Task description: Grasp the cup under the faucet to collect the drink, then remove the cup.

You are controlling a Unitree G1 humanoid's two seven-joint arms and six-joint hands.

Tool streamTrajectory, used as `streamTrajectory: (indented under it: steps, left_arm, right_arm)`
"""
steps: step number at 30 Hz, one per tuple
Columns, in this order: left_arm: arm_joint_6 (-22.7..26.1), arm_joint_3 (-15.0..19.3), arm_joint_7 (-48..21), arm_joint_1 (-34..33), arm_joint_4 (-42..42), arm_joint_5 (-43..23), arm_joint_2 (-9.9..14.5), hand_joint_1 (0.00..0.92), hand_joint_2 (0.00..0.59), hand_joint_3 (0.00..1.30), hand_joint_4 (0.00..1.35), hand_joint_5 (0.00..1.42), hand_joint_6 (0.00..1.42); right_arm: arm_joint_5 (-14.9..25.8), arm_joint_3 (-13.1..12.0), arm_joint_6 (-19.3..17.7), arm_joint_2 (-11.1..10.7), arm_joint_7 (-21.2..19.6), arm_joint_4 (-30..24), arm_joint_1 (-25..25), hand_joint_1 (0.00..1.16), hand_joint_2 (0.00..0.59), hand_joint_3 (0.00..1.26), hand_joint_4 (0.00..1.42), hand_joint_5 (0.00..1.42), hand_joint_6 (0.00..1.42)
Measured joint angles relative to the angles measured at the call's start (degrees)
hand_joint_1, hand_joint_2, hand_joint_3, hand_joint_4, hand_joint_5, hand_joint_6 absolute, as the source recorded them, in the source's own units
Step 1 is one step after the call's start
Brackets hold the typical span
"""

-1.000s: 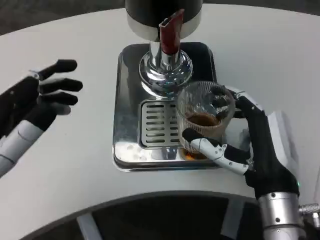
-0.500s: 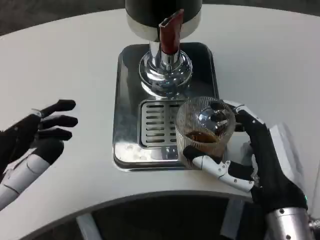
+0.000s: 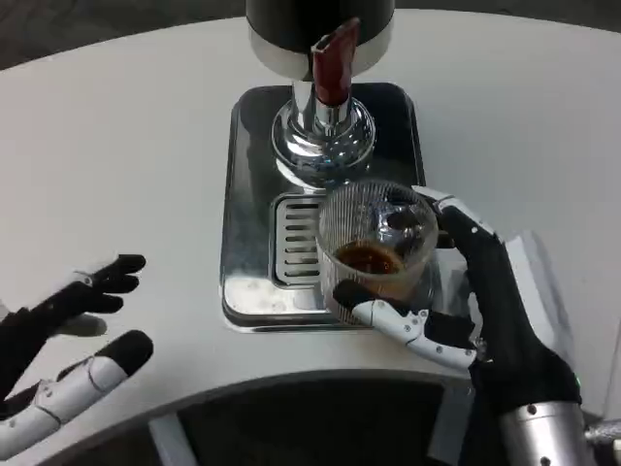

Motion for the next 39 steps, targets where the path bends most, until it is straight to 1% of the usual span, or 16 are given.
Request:
streamTrajectory:
  steps: [4, 6, 8, 11, 15, 19, 24, 30, 39]
  left_arm:
    - [0.9, -0.2, 0.0, 0.2, -3.2, 6.4, 2.6, 0.0, 0.119, 0.12, 0.01, 0.08, 0.22]
    - [1.3, -0.2, 0.0, 0.5, -4.5, 8.3, 3.1, 0.0, 0.119, 0.11, 0.0, 0.05, 0.21]
    - [1.6, -0.1, 0.0, 0.7, -5.6, 10.1, 3.7, 0.0, 0.119, 0.1, 0.0, 0.02, 0.16]
    - [2.3, 0.6, -0.1, 1.2, -6.3, 12.0, 4.3, 0.0, 0.112, 0.07, 0.0, 0.0, 0.14]
    - [2.6, 1.6, -0.6, 2.0, -7.1, 13.1, 5.0, 0.0, 0.112, 0.04, 0.0, 0.0, 0.12]
    - [2.6, 2.0, -1.1, 3.0, -8.2, 14.4, 5.2, 0.0, 0.11, 0.01, 0.0, 0.0, 0.1]
    - [3.1, 3.1, -1.4, 4.7, -9.5, 14.8, 5.2, 0.0, 0.106, 0.01, 0.0, 0.0, 0.1]
    - [3.3, 3.7, -1.9, 5.5, -11.1, 15.1, 5.2, 0.0, 0.105, 0.0, 0.0, 0.0, 0.09]
    - [8.0, 3.8, -4.4, 5.0, -13.4, 18.6, 5.7, 0.0, 0.104, 0.0, 0.0, 0.0, 0.08]
  right_arm:
    - [-0.1, 1.8, 0.0, 0.9, 1.1, -1.9, 0.0, 0.81, 0.24, 0.86, 1.03, 1.32, 1.42]
    - [-0.1, 2.6, 0.0, 1.2, 1.5, -2.2, 0.0, 0.81, 0.241, 0.86, 1.03, 1.32, 1.42]
    - [-0.2, 3.0, 0.0, 1.2, 2.2, -2.3, 0.2, 0.81, 0.244, 0.86, 1.03, 1.32, 1.42]
    - [-0.3, 3.5, 0.0, 1.2, 2.7, -3.0, 0.7, 0.81, 0.246, 0.87, 1.03, 1.32, 1.42]
    - [-1.0, 4.4, 0.0, 1.6, 3.0, -4.1, 0.7, 0.8, 0.249, 0.87, 1.05, 1.32, 1.42]
    - [-1.5, 5.3, 0.0, 2.0, 3.6, -4.1, 0.7, 0.8, 0.249, 0.87, 1.05, 1.32, 1.42]
    - [-1.7, 5.1, 0.0, 2.1, 3.8, -4.1, 0.7, 0.8, 0.25, 0.87, 1.05, 1.32, 1.42]
    - [-1.9, 5.2, 0.0, 3.1, 4.4, -4.0, -0.3, 0.8, 0.25, 0.87, 1.05, 1.32, 1.42]
    - [-2.1, 5.6, 0.0, 4.0, 5.4, -3.2, -2.4, 0.8, 0.25, 0.87, 1.05, 1.32, 1.42]
